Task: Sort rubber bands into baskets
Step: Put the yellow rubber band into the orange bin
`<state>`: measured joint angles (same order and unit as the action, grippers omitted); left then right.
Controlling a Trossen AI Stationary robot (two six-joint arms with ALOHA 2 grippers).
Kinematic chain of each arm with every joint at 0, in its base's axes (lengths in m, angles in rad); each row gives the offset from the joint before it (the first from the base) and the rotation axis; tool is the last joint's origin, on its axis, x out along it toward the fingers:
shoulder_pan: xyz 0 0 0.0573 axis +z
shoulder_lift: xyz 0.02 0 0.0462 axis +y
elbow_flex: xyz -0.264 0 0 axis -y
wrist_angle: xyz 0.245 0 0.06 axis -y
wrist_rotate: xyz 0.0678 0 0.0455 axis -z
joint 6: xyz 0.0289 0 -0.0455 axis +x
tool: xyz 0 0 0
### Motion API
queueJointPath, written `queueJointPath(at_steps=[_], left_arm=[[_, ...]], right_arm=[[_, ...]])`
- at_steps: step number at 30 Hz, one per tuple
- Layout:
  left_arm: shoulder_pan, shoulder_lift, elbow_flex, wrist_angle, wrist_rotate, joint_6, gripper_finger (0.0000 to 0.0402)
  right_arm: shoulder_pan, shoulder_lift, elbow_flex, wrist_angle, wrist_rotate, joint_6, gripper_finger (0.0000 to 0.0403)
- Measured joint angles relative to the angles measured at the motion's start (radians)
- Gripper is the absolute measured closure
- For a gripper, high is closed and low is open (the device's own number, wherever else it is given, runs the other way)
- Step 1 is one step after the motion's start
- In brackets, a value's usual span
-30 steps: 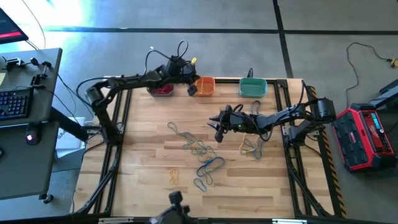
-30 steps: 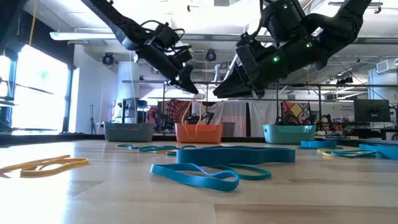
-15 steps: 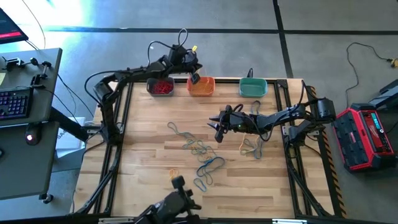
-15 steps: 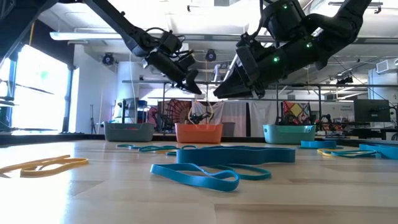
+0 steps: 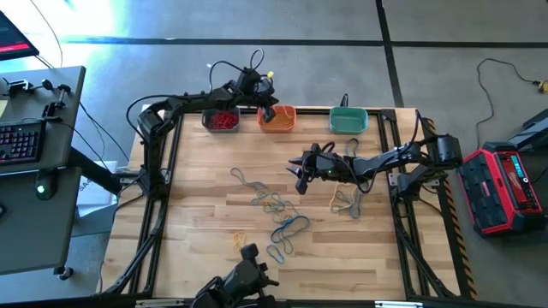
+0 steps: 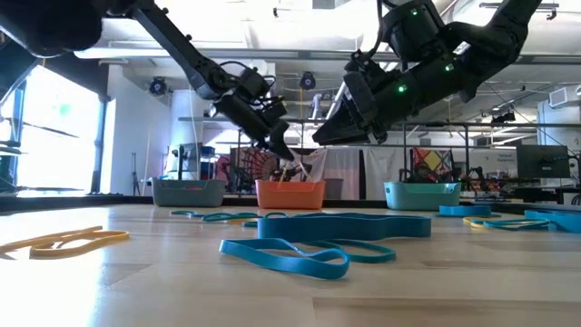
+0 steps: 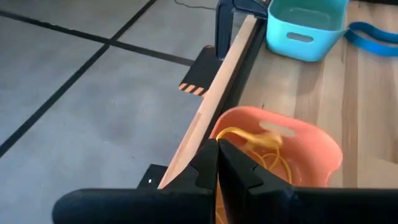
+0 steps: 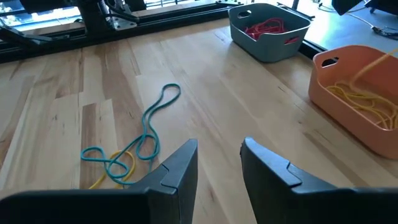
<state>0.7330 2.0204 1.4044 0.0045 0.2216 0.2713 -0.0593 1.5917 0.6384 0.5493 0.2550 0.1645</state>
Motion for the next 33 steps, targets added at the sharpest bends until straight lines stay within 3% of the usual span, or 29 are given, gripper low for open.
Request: queueJointPath(at_steps=[5, 11, 19, 25, 33], left_arm=[[0.000, -0.002, 0.000, -0.009, -0.028, 0.008, 0.0396], [-0.007, -0.004, -0.001, -0.050, -0.016, 0.002, 0.0354], [-0.055, -0.004, -0.009, 0.079, -0.014, 0.015, 0.0326], [-0.082, -0.013, -0.139, 0.309, -0.014, 0.023, 0.0326], [-0.085, -0.127, -0.345, 0.418, 0.040, 0.021, 0.0338]], right_arm=[[0.000, 0.000, 0.000, -0.002, 0.000, -0.006, 0.0291], [0.000, 0.000, 0.000, -0.019, 0.000, -0.007, 0.0291], [0.000, 0.000, 0.000, -0.051, 0.000, -0.008, 0.0291], [0.000, 0.000, 0.000, -0.053, 0.001, 0.012, 0.0291], [0.003, 0.000, 0.000, -0.067, -0.001, 0.013, 0.0291]])
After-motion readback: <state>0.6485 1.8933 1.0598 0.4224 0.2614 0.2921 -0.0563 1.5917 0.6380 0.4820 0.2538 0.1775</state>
